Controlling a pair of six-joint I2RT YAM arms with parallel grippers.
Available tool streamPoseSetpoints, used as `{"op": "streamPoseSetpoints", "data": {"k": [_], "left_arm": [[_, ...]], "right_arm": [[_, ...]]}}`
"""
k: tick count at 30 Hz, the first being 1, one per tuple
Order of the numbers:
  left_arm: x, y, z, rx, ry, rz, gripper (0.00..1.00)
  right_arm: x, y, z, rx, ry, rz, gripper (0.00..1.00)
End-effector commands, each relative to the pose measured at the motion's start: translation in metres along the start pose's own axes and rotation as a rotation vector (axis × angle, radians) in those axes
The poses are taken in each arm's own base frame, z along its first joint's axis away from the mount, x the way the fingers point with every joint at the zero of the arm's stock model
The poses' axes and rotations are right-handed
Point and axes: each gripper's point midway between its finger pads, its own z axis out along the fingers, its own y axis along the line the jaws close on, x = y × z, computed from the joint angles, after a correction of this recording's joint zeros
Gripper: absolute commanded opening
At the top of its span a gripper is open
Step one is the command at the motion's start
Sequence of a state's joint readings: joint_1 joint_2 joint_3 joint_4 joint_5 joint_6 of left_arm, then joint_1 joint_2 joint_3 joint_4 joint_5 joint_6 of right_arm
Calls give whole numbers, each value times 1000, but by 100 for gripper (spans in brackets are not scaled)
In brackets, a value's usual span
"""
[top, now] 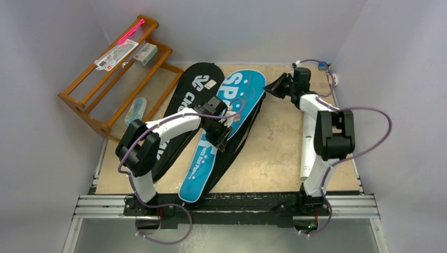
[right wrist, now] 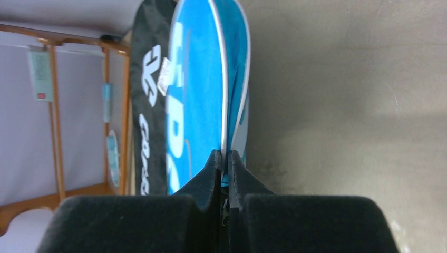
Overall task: Pack up the badminton gear
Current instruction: Adjust the racket bag at the center of the board.
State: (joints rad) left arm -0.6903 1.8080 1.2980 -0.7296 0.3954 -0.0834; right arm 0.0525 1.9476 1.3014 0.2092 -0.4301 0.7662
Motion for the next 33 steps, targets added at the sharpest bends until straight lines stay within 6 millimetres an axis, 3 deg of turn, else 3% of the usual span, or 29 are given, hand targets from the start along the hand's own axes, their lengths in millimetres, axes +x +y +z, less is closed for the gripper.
{"op": "streamPoseSetpoints", "data": {"k": [1,5,9,12,17,22,28,33], "left_arm": [[-27,-2,-28,-81,-142,90,33],[-42,-16,-47,-173,-253,146,50],[-51,-49,-65,-290,-341,189,61],[-46,-65,-63,-367,-349,187,69],[-35,-69,-51,-515,-339,121,74],[-33,-94,-33,-512,-365,68,80],[-24,-89,-19,-789,-403,6,81],[-23,-103,-8,-865,-403,45,85]], "right_arm": [[-11,34,-55,-47,-66,18,0],[0,35,-85,7,-78,82,0],[13,36,-109,49,-73,133,0],[23,39,-129,53,-81,155,0],[26,47,-159,46,-147,143,0],[31,52,-171,43,-145,151,0],[36,52,-174,36,-146,183,0],[37,53,-173,31,-139,190,0]]}}
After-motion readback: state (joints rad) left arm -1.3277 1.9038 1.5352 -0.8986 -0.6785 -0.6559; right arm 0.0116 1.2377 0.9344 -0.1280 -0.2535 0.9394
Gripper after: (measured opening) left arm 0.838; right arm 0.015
